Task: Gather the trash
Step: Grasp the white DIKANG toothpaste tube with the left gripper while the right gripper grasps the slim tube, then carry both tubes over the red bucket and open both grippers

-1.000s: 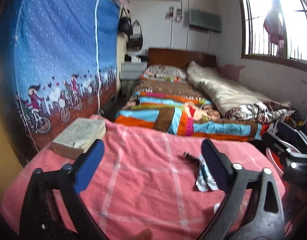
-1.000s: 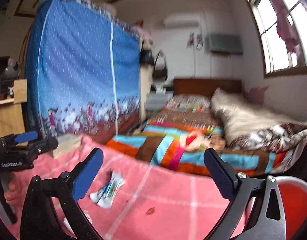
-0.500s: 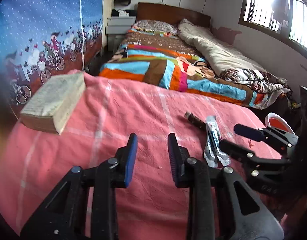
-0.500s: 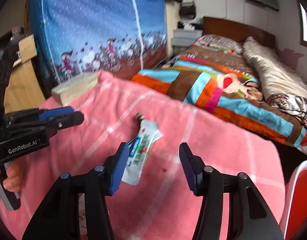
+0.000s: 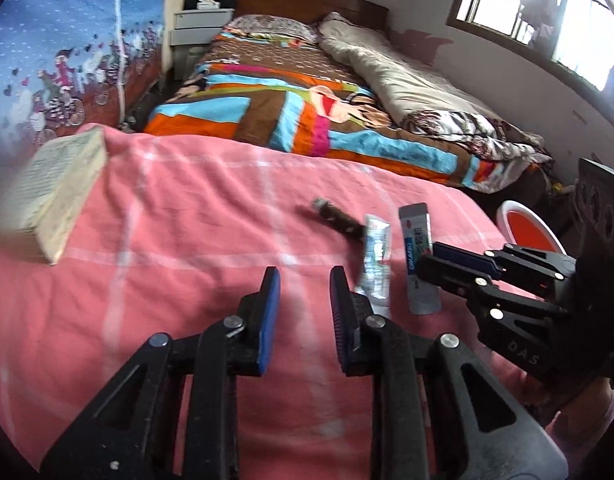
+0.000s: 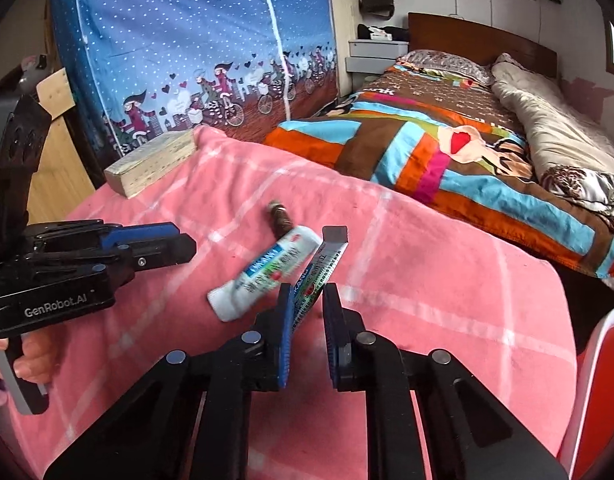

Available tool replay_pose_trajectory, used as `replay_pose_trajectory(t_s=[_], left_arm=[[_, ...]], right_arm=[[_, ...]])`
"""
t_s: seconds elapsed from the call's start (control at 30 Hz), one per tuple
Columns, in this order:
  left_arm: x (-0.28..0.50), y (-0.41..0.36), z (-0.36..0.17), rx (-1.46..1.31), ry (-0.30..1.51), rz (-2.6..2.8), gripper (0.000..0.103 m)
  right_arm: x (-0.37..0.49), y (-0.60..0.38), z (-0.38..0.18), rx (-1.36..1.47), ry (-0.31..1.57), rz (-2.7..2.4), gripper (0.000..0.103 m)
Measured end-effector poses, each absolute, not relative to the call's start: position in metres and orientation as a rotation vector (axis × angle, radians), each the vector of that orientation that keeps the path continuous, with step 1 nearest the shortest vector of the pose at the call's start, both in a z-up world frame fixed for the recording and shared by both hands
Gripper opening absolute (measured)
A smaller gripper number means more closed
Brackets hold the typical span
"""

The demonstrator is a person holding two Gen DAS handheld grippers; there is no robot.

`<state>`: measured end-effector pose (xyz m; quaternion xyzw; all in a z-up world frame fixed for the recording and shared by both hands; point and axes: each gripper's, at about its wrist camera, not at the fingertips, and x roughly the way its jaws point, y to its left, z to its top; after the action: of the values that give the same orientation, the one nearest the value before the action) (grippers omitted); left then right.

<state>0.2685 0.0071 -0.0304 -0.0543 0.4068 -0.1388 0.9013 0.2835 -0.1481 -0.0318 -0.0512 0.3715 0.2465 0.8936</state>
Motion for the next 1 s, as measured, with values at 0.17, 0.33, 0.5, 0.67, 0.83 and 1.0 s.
replay_pose_trajectory(t_s=[0.17,0.33,0.5,0.67,0.83,1.0], left_arm=[[0.279,-0.014,-0.033,-0.067,0.886,-0.353,0.061],[0.287,-0.036,-0.038,0.02,0.922,-0.382,0.065],[0.292,-0.057,-0.042,0.173,0.944,-0.324,0.053],[0.287,-0.059,-0.038,0.181,0.929,-0.309,0.051],[0.267,-0.052,-0.023,0.107,0.808,-0.325,0.051],[0.245,-0.055,-0.001,0.11,0.648,-0.322,0.051]], right_arm=[[0.286,-0.165,-0.029,-0.104,0.758,0.466,0.011],[0.288,-0.186,-0.028,-0.071,0.749,0.43,0.01],[0.287,-0.192,-0.03,-0.042,0.745,0.429,0.01],[0.283,-0.194,-0.027,-0.019,0.712,0.437,0.007],[0.273,-0.199,-0.019,0.007,0.643,0.442,0.005],[0.266,-0.204,-0.012,0.027,0.6,0.449,0.004]])
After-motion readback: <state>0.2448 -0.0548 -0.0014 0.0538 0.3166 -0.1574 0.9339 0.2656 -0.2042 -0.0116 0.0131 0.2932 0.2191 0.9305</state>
